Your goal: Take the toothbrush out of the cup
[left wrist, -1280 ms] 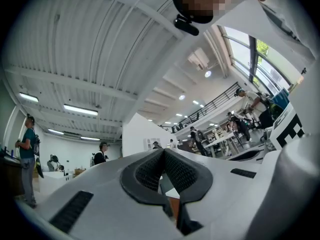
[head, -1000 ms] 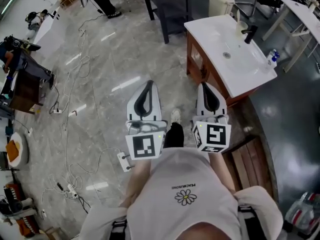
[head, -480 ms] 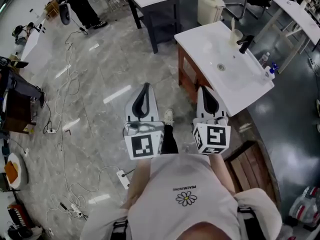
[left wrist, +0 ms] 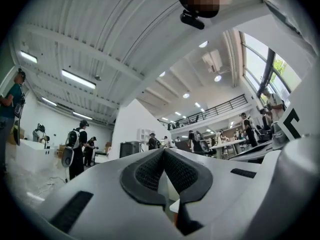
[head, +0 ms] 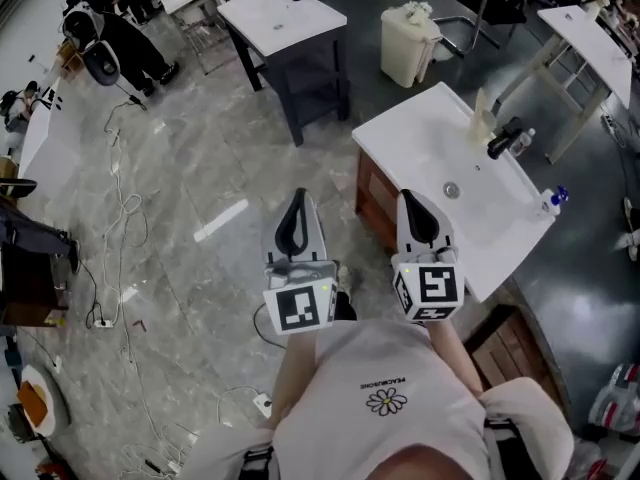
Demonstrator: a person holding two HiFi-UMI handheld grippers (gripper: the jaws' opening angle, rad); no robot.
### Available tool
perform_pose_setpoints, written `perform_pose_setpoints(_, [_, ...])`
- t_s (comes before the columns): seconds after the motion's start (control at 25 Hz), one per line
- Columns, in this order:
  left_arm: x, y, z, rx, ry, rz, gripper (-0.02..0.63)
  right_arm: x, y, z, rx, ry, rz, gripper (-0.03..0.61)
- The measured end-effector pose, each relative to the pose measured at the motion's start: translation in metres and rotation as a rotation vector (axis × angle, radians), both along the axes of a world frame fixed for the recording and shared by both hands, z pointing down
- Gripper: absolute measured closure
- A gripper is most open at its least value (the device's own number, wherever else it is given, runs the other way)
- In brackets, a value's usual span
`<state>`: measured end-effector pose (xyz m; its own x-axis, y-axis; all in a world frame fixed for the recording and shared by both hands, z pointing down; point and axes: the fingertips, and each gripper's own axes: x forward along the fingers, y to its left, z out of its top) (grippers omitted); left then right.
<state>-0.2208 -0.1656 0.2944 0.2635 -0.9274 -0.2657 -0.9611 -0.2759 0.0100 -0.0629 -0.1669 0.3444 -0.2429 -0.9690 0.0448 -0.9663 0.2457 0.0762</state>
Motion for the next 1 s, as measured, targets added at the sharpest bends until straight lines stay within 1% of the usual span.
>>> perform_pose_setpoints(0.12, [-0.001, -0.052, -0.001, 0.001, 0.023, 0.045, 0.597, -0.012, -0.043, -0.001, -0.008, 0.028, 0.017, 0.566])
perform_pose_setpoints(0.28, [-0.003, -0.107, 0.005, -0.017, 0.024, 0.094, 0.597, -0.023, -0.087, -0.001, -0.020, 0.009, 0.029, 0.567])
perform_pose_setpoints(0.4, [-0.003, -0.139, 0.008, -0.029, 0.035, 0.119, 0.597, -0.025, -0.108, -0.002, -0.013, 0.011, 0.050, 0.566])
perform_pose_setpoints(0.48, [0.000, -0.152, 0.008, -0.030, 0.033, 0.137, 0.597, -0.021, -0.117, -0.001, -0.012, 0.008, 0.067, 0.566])
perform_pose_setpoints(0.6, [0.017, -0.161, 0.010, -0.042, 0.032, 0.170, 0.597, -0.008, -0.127, 0.001, -0.011, 0.011, 0.077, 0.566])
perform_pose_setpoints(0.72, [0.036, -0.168, 0.010, -0.049, 0.012, 0.197, 0.597, 0.001, -0.140, -0.003, 0.025, 0.026, 0.068, 0.566])
perform_pose_setpoints(0.84, [0.054, -0.177, 0.011, -0.041, -0.020, 0.232, 0.597, 0.007, -0.148, -0.010, 0.034, 0.033, 0.064, 0.566])
perform_pose_setpoints(0.92, [0.062, -0.180, 0.008, -0.027, -0.037, 0.247, 0.597, 0.010, -0.150, -0.014, 0.052, 0.069, 0.057, 0.566])
perform_pose_setpoints(1.0, [0.070, -0.184, 0.001, -0.015, -0.024, 0.259, 0.597, 0.014, -0.153, -0.019, 0.071, 0.098, 0.058, 0.566])
